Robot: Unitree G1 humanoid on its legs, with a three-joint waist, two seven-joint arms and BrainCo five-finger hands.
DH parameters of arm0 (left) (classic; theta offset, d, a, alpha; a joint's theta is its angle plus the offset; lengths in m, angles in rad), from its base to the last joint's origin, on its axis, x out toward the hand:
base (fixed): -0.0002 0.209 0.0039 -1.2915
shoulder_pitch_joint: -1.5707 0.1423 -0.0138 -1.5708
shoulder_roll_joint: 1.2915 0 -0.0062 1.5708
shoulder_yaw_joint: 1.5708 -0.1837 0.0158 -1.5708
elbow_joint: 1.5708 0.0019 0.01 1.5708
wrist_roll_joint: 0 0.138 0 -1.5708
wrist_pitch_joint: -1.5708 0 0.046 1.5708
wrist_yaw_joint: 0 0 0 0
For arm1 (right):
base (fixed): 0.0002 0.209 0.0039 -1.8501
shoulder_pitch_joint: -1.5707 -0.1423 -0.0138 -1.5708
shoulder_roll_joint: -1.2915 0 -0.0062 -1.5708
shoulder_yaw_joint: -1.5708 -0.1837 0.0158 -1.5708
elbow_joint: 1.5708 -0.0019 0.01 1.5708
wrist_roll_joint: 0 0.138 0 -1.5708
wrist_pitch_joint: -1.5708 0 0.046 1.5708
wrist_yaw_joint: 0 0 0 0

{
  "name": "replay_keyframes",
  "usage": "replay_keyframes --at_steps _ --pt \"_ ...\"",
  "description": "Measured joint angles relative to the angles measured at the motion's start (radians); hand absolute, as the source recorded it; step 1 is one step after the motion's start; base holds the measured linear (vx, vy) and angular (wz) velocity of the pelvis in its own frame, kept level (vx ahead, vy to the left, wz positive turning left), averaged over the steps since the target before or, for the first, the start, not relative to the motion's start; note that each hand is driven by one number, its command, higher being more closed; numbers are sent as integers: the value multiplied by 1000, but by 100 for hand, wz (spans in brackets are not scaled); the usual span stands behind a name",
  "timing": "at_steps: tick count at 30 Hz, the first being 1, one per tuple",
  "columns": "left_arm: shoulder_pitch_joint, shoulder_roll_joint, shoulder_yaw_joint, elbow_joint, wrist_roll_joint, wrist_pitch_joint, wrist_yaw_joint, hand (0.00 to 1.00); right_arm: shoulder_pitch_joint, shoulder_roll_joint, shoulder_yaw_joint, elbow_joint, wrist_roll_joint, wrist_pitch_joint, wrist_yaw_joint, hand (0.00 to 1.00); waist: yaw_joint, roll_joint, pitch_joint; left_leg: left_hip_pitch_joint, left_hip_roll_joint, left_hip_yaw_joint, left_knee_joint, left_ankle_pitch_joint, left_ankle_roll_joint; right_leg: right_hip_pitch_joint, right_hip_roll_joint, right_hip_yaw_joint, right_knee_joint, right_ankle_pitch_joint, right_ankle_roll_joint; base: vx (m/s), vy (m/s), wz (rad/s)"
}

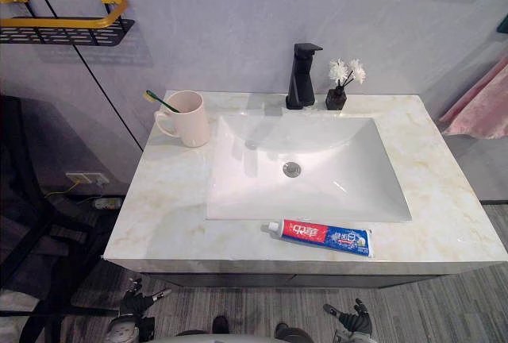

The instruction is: Organize washtable

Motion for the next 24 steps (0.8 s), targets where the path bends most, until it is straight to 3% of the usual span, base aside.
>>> replay_keyframes --at_steps 5,11,13,16,21,24 --pt "3 -28 -35 0 -45 1 -26 0 13 0 -10 -1 46 0 1 0 0 4 1 47 1 -1 0 1 1 48 1 -1 0 0 0 -9 -4 1" --pt "43 -58 -43 0 -124 2 -72 0 28 -4 -72 -12 104 0 4 0 0 39 -16 87 3 -1 -7 6 2 75 1 0 14 -2 -1 -98 -19 -1" --pt "60 -48 -12 0 -142 3 -86 0 35 -14 -95 -12 104 0 5 0 0 47 -21 101 3 -2 -32 15 -12 76 2 -3 20 -6 0 -112 -24 4" --pt "64 14 70 0 -143 4 -87 0 39 -46 -100 -15 99 2 12 0 0 51 -22 100 5 -19 -52 17 -17 76 3 -20 20 -17 2 -111 -31 13" --pt "67 186 211 -40 -123 8 -87 0 45 -106 -114 -106 95 0 42 0 6 60 -29 88 13 -31 -66 17 -19 66 6 -33 10 -18 1 -21 -21 10" --pt "71 265 259 -280 -105 12 -78 0 57 -112 -112 -130 79 -4 49 0 29 57 -31 74 18 -50 -54 21 -25 66 6 -58 9 -21 -5 64 -39 19"
